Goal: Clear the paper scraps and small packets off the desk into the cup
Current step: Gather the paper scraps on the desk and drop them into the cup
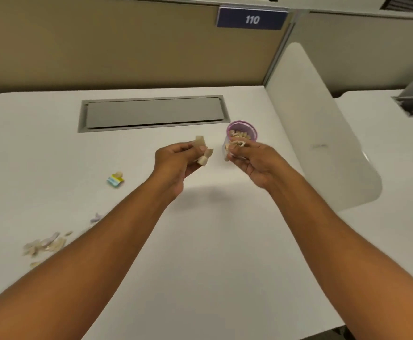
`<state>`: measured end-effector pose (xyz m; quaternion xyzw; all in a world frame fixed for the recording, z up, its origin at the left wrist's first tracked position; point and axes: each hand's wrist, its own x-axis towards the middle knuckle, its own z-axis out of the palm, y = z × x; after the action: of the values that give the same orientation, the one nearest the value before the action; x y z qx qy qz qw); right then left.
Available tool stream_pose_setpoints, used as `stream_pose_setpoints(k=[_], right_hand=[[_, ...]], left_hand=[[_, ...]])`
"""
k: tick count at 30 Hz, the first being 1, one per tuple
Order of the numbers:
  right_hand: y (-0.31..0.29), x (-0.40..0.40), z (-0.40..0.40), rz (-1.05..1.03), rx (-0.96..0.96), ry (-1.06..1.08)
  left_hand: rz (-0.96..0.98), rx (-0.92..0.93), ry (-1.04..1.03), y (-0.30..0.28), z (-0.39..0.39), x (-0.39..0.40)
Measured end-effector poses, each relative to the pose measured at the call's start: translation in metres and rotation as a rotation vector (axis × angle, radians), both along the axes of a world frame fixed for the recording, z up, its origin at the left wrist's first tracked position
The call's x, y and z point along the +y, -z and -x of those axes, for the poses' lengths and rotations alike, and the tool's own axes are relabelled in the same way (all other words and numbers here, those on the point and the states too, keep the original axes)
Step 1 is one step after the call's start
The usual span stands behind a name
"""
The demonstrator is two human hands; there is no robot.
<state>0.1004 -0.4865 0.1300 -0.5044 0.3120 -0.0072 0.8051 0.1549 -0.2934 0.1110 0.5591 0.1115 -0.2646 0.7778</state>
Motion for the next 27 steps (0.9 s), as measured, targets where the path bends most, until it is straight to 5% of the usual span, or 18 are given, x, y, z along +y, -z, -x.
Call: stream_pose_setpoints(k=[5,12,20,27], right_hand=[[-0.008,-0.052,-0.040,0.420,0.141,0.003],[0.006,-0.077,-0.071,1.060,0.220,-0.186],[0.004,-0.081,-0.074,1.223,0.197,-0.370],[-0.007,-0.094,-0.073,1.262,0.233,-0.427]], left_hand=[[-0.204,-0.114,0.101,-0.010,-0.034,-0.089],[-0.718,-0.692,0.191,-0.003,-0.055,-0.133],[-0.789,-0.880,0.300,0.004,-0.052,-0.129],[-0.754,-0.727,0.221,-0.007,-0.052,-0.132]])
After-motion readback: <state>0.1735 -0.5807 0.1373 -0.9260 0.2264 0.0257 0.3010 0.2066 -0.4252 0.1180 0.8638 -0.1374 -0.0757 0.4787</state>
